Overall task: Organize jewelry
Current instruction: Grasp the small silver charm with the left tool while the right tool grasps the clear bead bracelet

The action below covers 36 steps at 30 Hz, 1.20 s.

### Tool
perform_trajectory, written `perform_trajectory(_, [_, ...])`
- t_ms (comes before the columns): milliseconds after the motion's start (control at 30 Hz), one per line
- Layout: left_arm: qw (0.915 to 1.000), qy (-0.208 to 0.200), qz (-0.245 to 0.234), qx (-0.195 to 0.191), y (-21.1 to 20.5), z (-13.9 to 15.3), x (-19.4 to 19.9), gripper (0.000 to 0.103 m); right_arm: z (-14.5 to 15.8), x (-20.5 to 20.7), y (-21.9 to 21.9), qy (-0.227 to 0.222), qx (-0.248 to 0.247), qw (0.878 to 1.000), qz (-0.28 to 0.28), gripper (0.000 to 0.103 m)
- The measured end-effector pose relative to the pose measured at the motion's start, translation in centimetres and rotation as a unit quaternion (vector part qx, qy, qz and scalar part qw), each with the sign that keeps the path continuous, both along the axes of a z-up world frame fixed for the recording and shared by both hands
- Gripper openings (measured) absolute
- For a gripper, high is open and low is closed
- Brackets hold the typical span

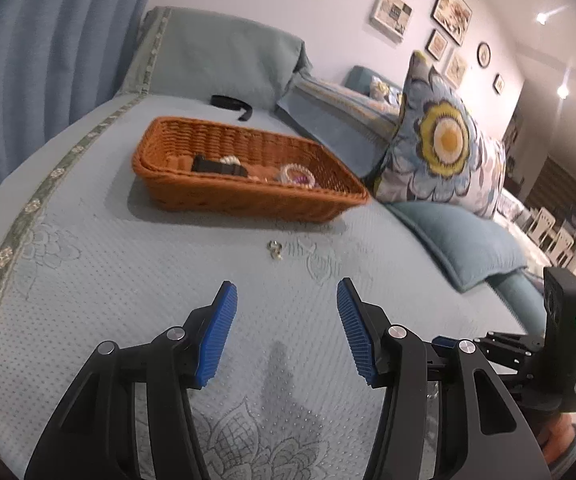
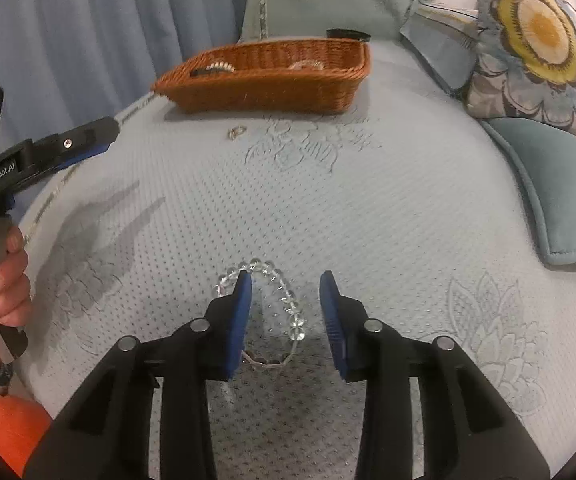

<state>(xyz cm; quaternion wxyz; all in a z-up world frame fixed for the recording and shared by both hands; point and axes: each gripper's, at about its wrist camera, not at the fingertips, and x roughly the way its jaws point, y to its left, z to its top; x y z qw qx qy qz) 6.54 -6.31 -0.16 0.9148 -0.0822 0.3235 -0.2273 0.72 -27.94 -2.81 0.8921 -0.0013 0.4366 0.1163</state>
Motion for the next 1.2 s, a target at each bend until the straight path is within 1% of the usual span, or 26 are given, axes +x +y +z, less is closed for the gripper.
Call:
perform_trajectory(67, [1.0, 0.003, -0.002, 0.004, -0.2, -0.4, 0.1, 0.05, -0.5, 0.3, 0.4, 0.005, -0.006, 1.0, 0.001, 0.032])
perform_trajectory(133, [1.0, 0.007, -0.003, 0.005, -0.2, -0.7, 0.2, 0.05, -1.0, 0.6, 0.7, 0.007, -0.018, 1.0, 0.0, 0.029])
perform_trajectory(267, [0.9999, 0.012, -0.004, 0.007, -0.3, -1.2, 0.5, 0.05, -0.9, 1.4, 1.2, -0.002, -0.03, 1.0, 0.003, 0.014])
perform_trajectory(400, [0.9998, 0.018, -0.008, 0.009, -0.6, -1.6, 0.7, 0.05, -1.0, 2.0, 1.6, -0.014, -0.044, 0.999, 0.003, 0.006])
perform_trajectory(567, [0.9995, 0.026, -0.012, 0.013, -1.2, -2.1, 1.4, 0.05, -0.7, 3.7, 0.9, -0.02, -0.03, 0.999, -0.024, 0.006])
perform_trajectory(700, [0.9991, 0.028, -0.018, 0.025, -1.9, -2.3, 2.5, 0.05, -0.4, 6.0, 0.4, -0.023, -0.018, 0.999, -0.04, 0.006])
perform_trajectory(833, [0.9988, 0.033, -0.023, 0.029, -2.9, -2.6, 5.0, 0.05, -0.4, 8.0, -0.2, -0.022, -0.008, 0.998, -0.052, 0.006])
perform_trajectory(933, [0.9974, 0.055, -0.03, 0.035, -3.9, -3.3, 7.7, 0.05, -0.8, 8.9, -0.7, -0.018, 0.004, 0.998, -0.052, 0.006])
perform_trajectory(967, [0.9967, 0.061, -0.032, 0.043, -4.3, -3.4, 8.5, 0.05, -1.0, 9.1, -0.9, -0.016, 0.01, 0.998, -0.052, 0.006])
perform_trajectory(1100, [0.9906, 0.08, -0.036, 0.104, -6.7, -4.2, 11.0, 0.047, -1.1, 9.1, -1.5, -0.012, 0.034, 0.998, -0.044, 0.007])
perform_trajectory(1200, [0.9894, 0.073, -0.035, 0.121, -7.3, -4.3, 11.4, 0.046, -1.1, 9.0, -1.6, -0.013, 0.039, 0.998, -0.04, 0.009])
